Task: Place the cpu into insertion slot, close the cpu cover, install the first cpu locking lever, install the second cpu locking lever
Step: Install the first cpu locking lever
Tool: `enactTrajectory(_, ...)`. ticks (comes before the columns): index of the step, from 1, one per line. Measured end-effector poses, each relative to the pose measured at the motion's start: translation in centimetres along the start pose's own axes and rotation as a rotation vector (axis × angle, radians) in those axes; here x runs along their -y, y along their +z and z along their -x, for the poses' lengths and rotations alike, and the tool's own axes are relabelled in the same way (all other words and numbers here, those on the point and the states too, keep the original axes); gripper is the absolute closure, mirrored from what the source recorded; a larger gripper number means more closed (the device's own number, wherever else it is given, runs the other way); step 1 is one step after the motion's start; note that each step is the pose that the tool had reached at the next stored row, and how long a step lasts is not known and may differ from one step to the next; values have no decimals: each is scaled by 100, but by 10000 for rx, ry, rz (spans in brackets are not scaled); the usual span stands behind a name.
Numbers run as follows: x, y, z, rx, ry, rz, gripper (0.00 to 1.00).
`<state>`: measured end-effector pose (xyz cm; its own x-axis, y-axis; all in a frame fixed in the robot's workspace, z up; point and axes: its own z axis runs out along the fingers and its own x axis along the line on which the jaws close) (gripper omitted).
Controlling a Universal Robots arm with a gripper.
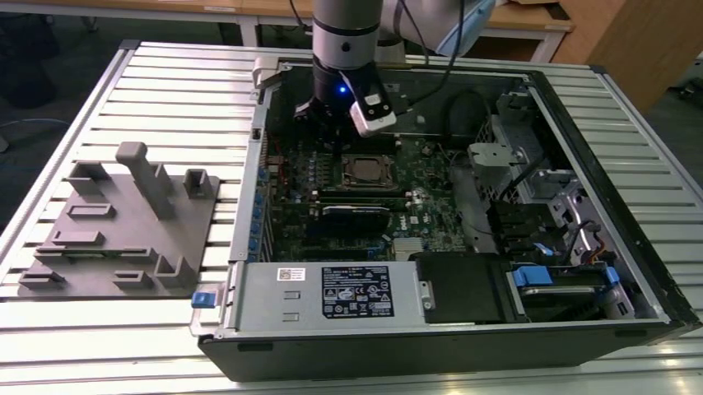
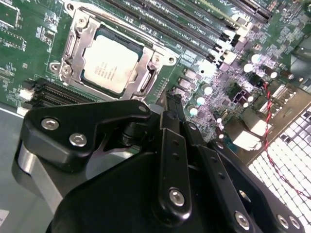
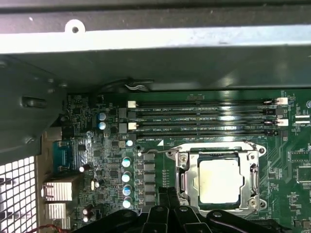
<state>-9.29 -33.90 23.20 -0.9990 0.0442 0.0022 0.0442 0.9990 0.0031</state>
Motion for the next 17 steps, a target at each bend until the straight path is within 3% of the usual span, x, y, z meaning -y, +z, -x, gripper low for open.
enactTrajectory(7, -1, -70, 0, 1, 1, 3, 89)
enactTrajectory(17, 1, -73, -45, 8, 0, 5, 89)
